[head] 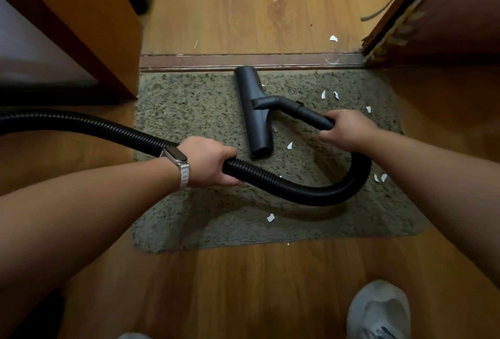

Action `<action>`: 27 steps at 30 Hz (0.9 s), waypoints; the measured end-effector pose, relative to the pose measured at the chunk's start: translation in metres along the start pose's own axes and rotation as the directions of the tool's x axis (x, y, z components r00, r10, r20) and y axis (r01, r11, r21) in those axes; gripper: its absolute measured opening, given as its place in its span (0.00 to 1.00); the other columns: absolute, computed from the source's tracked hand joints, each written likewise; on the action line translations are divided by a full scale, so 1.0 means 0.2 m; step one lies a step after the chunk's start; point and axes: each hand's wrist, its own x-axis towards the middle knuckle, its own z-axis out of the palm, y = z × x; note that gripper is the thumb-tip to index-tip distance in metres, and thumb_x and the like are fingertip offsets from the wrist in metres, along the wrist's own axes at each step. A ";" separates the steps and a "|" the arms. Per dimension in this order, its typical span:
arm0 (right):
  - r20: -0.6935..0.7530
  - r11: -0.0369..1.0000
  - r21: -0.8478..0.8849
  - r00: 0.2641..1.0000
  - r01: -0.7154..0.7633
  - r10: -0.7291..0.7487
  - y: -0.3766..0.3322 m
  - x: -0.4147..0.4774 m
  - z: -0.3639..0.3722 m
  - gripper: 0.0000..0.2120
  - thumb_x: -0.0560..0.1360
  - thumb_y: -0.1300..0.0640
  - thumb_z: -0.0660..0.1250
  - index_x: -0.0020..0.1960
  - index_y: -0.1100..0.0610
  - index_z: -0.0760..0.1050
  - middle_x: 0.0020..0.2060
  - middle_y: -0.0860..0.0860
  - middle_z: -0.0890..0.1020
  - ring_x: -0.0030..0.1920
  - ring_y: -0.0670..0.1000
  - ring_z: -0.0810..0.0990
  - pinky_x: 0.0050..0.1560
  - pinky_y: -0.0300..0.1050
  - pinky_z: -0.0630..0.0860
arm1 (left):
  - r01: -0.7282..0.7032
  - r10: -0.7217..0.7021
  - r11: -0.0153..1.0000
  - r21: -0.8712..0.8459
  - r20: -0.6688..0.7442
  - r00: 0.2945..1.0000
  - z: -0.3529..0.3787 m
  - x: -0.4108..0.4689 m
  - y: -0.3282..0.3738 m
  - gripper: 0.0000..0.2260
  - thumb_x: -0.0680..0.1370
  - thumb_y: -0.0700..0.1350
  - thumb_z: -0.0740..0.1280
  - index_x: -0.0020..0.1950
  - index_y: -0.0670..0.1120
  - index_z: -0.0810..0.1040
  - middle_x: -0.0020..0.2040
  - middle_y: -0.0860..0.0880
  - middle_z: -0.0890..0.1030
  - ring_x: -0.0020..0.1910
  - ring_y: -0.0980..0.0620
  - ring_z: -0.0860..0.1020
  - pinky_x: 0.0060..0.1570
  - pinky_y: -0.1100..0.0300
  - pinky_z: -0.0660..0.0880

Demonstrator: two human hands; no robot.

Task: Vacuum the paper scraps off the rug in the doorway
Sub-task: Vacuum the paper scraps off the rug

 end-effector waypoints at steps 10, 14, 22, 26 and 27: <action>-0.025 0.995 0.038 0.995 -0.093 0.094 0.08 -0.06 0.03 0.08 0.74 0.48 0.69 0.51 0.47 0.75 0.36 0.50 0.79 0.36 0.51 0.79 0.33 0.42 0.69 | -0.035 0.034 0.999 -0.011 -0.047 0.998 0.01 -0.05 -0.02 0.24 0.70 0.75 0.58 0.44 0.54 0.69 0.41 0.54 0.79 0.41 0.49 0.79 0.36 0.58 0.73; -0.001 1.000 -0.014 1.000 -0.015 0.015 -0.02 -0.06 0.06 0.07 0.73 0.49 0.69 0.51 0.47 0.76 0.36 0.48 0.78 0.38 0.51 0.78 0.36 0.43 0.70 | -0.053 0.054 0.999 0.006 -0.042 0.998 -0.01 -0.09 -0.03 0.25 0.70 0.75 0.59 0.44 0.53 0.70 0.40 0.54 0.79 0.40 0.49 0.79 0.36 0.58 0.74; 0.019 0.997 -0.066 0.999 0.042 -0.041 -0.10 -0.07 0.06 0.11 0.71 0.48 0.69 0.53 0.45 0.78 0.39 0.48 0.81 0.41 0.52 0.79 0.42 0.45 0.77 | -0.061 0.062 0.998 0.010 -0.029 0.998 -0.02 -0.12 -0.02 0.23 0.70 0.75 0.60 0.42 0.54 0.67 0.40 0.54 0.79 0.39 0.50 0.79 0.37 0.58 0.76; 0.013 0.999 -0.047 1.000 0.006 -0.005 -0.02 -0.11 0.03 0.09 0.72 0.47 0.69 0.52 0.44 0.77 0.37 0.45 0.79 0.38 0.49 0.77 0.37 0.43 0.70 | -0.054 0.054 0.998 0.013 -0.054 0.997 -0.01 -0.08 0.00 0.25 0.69 0.76 0.57 0.43 0.54 0.68 0.40 0.53 0.80 0.38 0.49 0.79 0.35 0.58 0.75; 0.014 0.999 -0.042 1.000 -0.004 0.005 0.00 -0.12 0.02 0.09 0.72 0.48 0.69 0.52 0.44 0.77 0.37 0.46 0.79 0.37 0.48 0.77 0.37 0.43 0.70 | -0.052 0.053 0.999 0.012 -0.056 0.997 -0.01 -0.07 0.01 0.26 0.69 0.76 0.57 0.43 0.54 0.68 0.40 0.53 0.80 0.39 0.49 0.79 0.34 0.58 0.73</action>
